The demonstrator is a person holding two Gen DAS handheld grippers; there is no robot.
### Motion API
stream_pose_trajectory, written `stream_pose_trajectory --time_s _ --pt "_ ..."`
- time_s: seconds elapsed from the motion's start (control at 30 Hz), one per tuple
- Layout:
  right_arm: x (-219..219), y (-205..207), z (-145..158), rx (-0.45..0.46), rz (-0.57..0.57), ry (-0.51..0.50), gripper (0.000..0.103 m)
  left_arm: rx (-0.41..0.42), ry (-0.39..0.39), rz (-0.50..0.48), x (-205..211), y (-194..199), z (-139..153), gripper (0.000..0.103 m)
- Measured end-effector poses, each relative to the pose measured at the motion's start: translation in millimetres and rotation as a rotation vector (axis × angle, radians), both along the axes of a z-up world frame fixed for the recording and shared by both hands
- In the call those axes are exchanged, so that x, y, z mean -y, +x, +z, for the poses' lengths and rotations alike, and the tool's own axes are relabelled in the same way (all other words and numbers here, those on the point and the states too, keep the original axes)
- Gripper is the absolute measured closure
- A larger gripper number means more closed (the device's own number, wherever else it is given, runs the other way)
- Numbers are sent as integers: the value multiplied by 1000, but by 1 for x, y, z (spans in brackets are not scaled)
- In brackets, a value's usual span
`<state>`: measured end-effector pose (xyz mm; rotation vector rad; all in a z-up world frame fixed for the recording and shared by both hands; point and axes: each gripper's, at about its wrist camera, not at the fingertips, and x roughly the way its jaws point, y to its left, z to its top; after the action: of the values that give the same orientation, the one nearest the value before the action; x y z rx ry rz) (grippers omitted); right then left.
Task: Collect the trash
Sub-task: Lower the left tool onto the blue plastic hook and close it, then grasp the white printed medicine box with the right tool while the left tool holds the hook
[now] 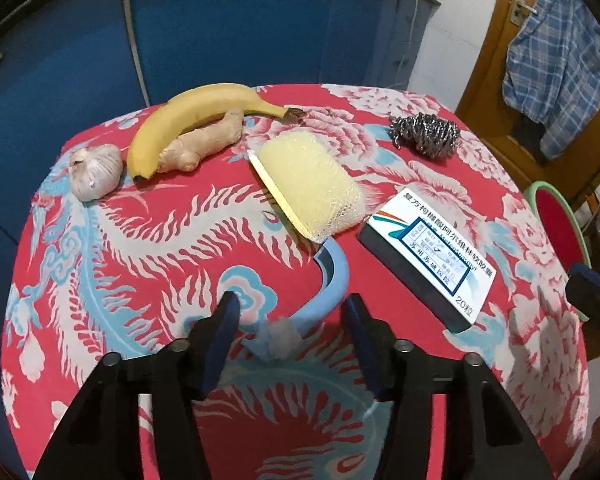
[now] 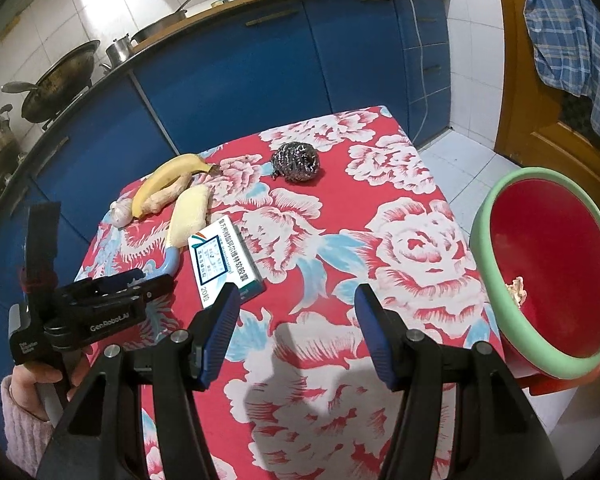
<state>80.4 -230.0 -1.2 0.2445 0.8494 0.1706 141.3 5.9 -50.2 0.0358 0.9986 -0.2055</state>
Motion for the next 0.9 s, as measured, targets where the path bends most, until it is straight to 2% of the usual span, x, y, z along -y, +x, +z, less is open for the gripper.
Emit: stream_pose_trajectory --time_s 0.13,0.17,0.2,0.43,0.7,0.77,0.9 --pt "-4 2 -1 -3 12 -9 41 8 0 -14 1 1 1 68" --pt "-6 3 -1 -4 15 -12 41 8 -4 -15 1 1 1 76" --pt "-7 4 -1 -4 20 -15 41 5 -16 -16 0 1 1 89" --pt "-25 17 -6 -16 79 -48 39 2 -83 15 -10 -11 3 88" --pt "-52 35 -16 -32 151 -95 34 19 -162 109 -33 -25 11 88" --pt "-60 40 -18 -31 168 -110 30 19 -174 132 -38 -27 11 88" --pt "-73 49 -25 -39 193 -145 30 24 -173 164 -44 -29 11 88"
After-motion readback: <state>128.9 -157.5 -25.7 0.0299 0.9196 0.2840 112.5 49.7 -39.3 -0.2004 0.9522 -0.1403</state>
